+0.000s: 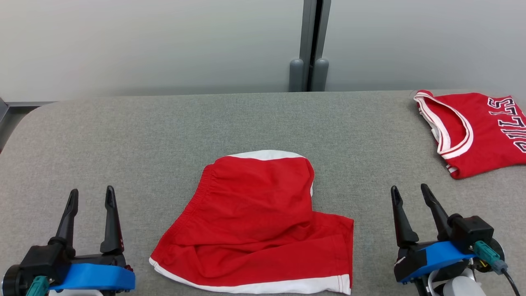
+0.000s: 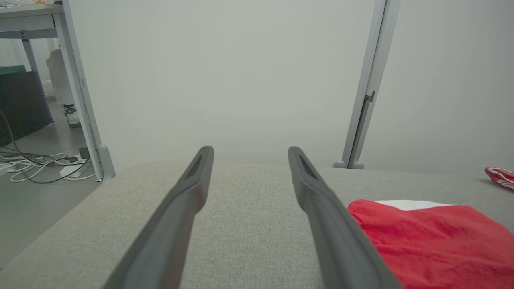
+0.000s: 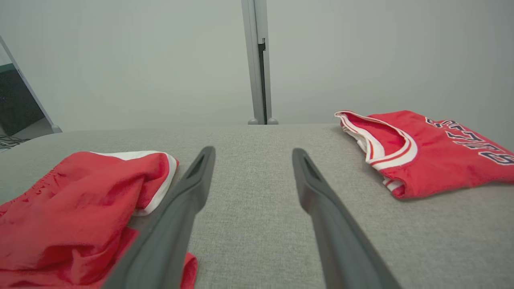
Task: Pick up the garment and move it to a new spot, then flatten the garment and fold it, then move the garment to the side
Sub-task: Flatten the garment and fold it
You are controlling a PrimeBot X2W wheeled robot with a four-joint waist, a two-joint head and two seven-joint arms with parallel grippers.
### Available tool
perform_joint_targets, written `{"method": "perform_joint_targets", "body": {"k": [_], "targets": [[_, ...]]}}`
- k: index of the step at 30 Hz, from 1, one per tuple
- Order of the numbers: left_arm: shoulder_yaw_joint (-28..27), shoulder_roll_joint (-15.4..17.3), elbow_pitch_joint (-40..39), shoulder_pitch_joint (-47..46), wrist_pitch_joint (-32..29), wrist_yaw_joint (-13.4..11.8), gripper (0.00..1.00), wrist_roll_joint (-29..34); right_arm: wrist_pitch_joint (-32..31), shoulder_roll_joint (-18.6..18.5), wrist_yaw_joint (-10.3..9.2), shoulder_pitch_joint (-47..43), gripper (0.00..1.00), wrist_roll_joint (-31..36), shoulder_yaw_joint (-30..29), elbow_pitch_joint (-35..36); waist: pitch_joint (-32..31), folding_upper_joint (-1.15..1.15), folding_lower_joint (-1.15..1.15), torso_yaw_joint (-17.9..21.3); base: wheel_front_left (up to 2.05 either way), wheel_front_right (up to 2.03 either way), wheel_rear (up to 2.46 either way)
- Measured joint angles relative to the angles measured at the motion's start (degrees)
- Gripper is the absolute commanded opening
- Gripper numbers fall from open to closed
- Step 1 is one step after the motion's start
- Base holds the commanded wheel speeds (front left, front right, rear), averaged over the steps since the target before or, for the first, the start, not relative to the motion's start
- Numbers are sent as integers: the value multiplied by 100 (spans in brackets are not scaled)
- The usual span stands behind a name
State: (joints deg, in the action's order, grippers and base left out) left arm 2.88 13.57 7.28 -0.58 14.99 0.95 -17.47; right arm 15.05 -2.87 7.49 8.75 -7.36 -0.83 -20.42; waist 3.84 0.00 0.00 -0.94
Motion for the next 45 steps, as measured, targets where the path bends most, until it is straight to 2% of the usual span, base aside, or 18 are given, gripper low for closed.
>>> {"method": "perform_joint_targets", "body": {"k": [8, 20, 31, 32, 33, 45], "targets": [[-341, -300, 147, 40, 0, 305, 100, 368, -355, -16, 0, 82, 100, 79, 303, -269, -27, 0, 0, -71, 0, 0, 0], [-553, -577, 226, 14, 0, 523, 100, 656, -1128, -224, 0, 297, 100, -182, 1054, -996, -3, 0, 0, -283, 0, 0, 0], [-586, -735, 254, -65, 0, 614, 100, 787, -1134, -288, 0, 566, 100, -466, 1444, -1873, 147, 0, 0, -410, 0, 0, 0], [-586, -744, 265, -75, 0, 614, 100, 790, -1091, -288, 0, 630, 43, -501, 1479, -1936, 160, 0, 0, -418, 0, 0, 0], [-587, -753, 281, -87, 0, 615, 100, 790, -1024, -287, 0, 694, 0, -541, 1496, -1976, 175, 0, 0, -424, 0, 0, 0], [-537, -803, 370, -248, 0, 644, 100, 791, -530, -589, 0, 1873, 0, -587, 1233, -2783, 263, 0, 0, -517, 0, 0, 0]]}}
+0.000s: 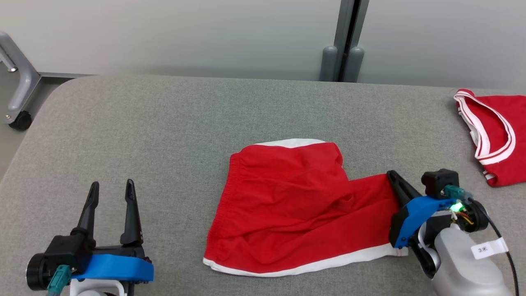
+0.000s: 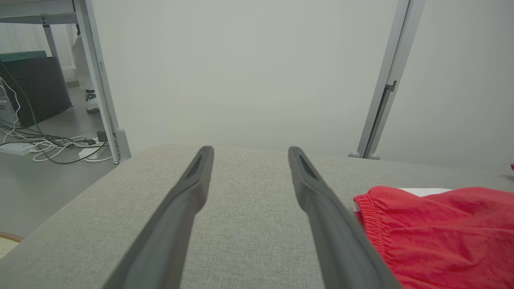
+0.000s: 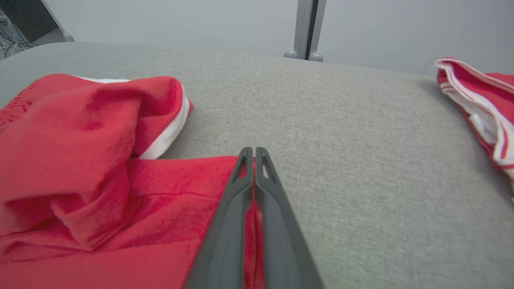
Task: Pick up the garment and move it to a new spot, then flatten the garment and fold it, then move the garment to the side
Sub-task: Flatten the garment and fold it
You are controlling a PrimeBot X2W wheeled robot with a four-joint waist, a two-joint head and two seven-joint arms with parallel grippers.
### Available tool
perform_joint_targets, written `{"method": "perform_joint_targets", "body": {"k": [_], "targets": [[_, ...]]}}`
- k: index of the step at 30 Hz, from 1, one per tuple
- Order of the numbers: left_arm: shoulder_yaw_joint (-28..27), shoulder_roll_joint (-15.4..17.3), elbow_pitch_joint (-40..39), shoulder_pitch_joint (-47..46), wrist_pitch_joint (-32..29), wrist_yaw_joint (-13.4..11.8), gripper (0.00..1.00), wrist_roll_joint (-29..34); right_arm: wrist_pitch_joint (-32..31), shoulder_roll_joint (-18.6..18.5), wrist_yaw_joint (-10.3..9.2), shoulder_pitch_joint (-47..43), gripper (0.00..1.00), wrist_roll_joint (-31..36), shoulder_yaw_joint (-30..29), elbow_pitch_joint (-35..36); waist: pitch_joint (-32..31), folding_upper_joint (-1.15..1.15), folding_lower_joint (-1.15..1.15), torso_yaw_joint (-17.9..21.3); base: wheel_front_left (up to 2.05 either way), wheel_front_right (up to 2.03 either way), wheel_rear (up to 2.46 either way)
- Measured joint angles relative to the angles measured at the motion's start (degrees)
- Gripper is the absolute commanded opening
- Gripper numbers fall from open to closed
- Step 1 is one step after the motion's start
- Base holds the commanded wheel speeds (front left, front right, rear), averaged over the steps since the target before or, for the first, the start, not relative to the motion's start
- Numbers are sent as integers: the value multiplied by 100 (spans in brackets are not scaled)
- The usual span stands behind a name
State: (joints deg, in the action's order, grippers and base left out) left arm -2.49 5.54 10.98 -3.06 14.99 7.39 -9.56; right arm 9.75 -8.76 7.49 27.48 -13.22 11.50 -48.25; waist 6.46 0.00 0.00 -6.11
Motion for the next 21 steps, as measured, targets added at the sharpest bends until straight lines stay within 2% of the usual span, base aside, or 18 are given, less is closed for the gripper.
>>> {"method": "perform_joint_targets", "body": {"k": [3, 4, 5, 6, 7, 11, 15, 19, 21], "targets": [[89, -8, 13, -58, 0, 1, 100, -1, 59, -78, 0, 322, 0, 24, -94, -375, 12, 0, 0, -45, 0, 0, 0], [109, -10, 16, -59, 0, 1, 100, -3, 55, -78, 0, 403, 10, 52, -94, -522, 15, 0, 0, -54, 0, 0, 0], [124, -11, 23, -59, 0, 2, 100, -7, 49, -69, 0, 461, 35, 57, -88, -667, 16, 0, 0, -61, 0, 0, 0], [131, -10, 27, -59, 0, 2, 100, -20, 80, -55, 0, 504, 90, 59, -79, -787, 12, 0, 0, -65, 0, 0, 0], [136, -9, 30, -59, 0, 2, 100, -32, 119, -42, 0, 539, 100, 70, -69, -880, 7, 0, 0, -67, 0, 0, 0], [129, 2, 34, -58, 0, 3, 100, -55, 399, 46, 0, 674, 100, 0, -182, -1036, -22, 0, 0, -23, 0, 0, 0], [121, 18, 33, -56, 0, 3, 100, -56, 502, 65, 0, 705, 100, -13, -333, -900, -67, 0, 0, 86, 0, 0, 0], [96, 51, 20, -49, 0, 3, 100, -53, 526, 90, 0, 597, 100, -19, -581, -105, -119, 0, 0, 234, 0, 0, 0], [90, 47, -10, -4, 0, 3, 100, -38, 530, 126, 0, 246, 100, 21, -730, 525, -169, 0, 0, 351, 0, 0, 0]]}}
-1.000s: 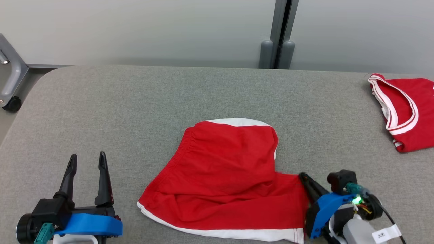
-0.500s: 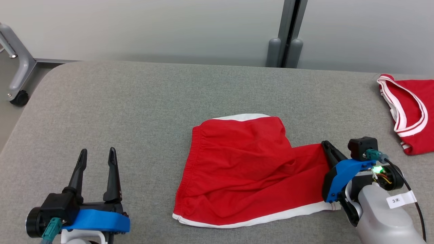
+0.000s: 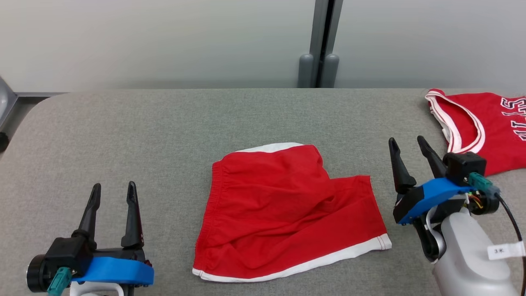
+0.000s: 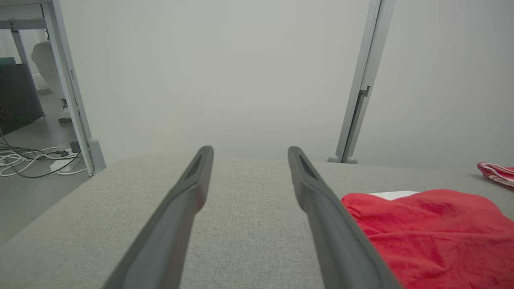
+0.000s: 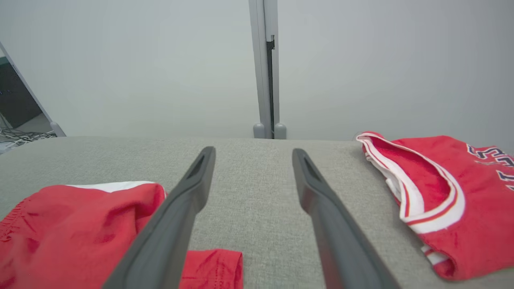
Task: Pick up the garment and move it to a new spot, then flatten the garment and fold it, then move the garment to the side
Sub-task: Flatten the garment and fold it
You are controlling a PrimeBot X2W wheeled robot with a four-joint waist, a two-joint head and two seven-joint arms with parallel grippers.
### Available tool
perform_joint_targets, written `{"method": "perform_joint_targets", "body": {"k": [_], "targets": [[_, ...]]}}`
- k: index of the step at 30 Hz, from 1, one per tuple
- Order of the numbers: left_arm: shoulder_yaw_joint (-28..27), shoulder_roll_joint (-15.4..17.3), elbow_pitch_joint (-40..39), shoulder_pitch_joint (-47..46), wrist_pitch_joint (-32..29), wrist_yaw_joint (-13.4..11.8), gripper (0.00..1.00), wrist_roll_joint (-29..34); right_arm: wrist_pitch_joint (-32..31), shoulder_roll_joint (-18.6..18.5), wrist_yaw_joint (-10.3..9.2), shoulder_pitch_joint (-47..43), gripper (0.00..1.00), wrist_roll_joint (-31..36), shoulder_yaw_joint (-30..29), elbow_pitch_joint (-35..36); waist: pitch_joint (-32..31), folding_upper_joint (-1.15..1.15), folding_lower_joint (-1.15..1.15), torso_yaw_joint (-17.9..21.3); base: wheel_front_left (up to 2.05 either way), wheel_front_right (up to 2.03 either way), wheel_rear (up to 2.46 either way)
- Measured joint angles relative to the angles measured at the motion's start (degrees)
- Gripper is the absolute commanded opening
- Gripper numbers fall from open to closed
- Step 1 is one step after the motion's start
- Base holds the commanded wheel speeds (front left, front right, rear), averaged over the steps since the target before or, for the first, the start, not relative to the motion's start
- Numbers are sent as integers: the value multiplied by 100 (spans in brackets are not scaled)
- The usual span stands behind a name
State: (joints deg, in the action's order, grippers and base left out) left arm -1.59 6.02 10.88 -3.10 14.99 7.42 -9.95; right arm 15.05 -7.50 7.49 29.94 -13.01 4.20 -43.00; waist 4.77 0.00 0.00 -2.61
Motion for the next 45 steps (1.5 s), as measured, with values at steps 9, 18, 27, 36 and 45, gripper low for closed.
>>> {"method": "perform_joint_targets", "body": {"k": [9, 18, 27, 36, 45], "targets": [[29, 13, 21, 70, 0, 0, 100, 54, 0, 177, 0, -922, 100, 249, -79, 1377, -186, 0, 0, 315, 0, 0, 0], [16, 66, 67, 187, 0, 0, 100, 123, 1, 357, 0, -1743, 100, 501, -109, 2260, -273, 0, 0, 449, 0, 0, 0], [-4, 47, 134, 226, 0, 0, 100, 189, -176, 437, 0, -2361, 100, 701, -271, 2871, -314, 0, 0, 388, 0, 0, 0], [-20, 36, 166, 242, 0, 0, 100, 196, -411, 455, 0, -2564, 100, 694, -265, 3149, -300, 0, 0, 358, 0, 0, 0], [461, 64, 360, 242, 0, 1, 100, 112, -519, 459, 0, -2667, 100, 725, -222, 2738, -293, 0, 0, 264, 0, 0, 0]]}}
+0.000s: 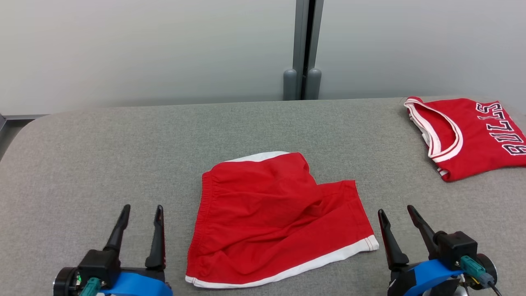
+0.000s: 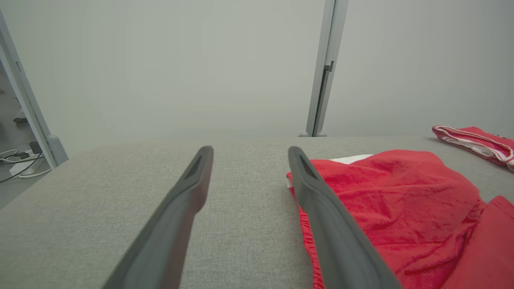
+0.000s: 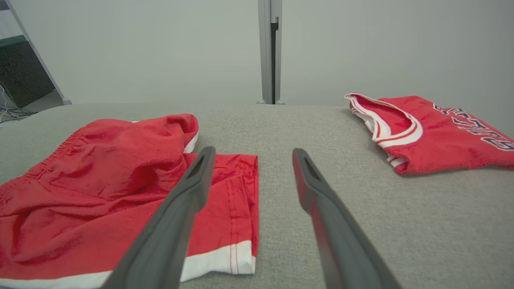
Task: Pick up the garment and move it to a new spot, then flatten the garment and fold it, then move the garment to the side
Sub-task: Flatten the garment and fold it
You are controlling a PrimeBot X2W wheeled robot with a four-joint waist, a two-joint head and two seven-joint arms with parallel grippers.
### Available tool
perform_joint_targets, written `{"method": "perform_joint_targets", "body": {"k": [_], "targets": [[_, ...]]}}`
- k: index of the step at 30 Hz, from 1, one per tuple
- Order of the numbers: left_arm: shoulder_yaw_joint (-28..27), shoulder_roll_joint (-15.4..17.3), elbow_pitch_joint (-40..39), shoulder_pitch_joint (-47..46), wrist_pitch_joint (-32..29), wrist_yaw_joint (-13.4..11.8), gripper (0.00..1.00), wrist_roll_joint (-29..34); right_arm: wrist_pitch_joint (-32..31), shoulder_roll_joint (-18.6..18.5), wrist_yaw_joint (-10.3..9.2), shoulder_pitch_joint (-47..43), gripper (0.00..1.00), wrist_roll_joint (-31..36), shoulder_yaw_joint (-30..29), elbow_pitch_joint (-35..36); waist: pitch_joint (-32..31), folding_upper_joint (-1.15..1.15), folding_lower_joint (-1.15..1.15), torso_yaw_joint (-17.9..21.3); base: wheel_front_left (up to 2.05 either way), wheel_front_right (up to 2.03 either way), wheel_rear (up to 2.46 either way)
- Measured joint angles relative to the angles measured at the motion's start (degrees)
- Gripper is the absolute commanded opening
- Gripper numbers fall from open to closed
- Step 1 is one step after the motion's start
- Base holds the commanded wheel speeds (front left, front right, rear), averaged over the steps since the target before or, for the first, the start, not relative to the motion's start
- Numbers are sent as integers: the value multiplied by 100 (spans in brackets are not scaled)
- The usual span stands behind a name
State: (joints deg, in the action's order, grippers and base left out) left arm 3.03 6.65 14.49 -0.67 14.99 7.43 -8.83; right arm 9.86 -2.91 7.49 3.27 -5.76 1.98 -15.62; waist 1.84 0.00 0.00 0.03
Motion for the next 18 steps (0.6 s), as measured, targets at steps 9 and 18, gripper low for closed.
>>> {"method": "perform_joint_targets", "body": {"k": [9, 18], "targets": [[1194, 169, 650, 47, 0, 0, 100, -221, 149, 2, 0, 2, 100, -86, 134, -810, 83, 0, 0, -65, 0, 0, 0], [1750, 318, 1192, 47, 0, 0, 100, -482, 355, 3, 0, 278, 100, -107, 178, -1619, 212, 0, 0, -83, 0, 0, 0]]}}
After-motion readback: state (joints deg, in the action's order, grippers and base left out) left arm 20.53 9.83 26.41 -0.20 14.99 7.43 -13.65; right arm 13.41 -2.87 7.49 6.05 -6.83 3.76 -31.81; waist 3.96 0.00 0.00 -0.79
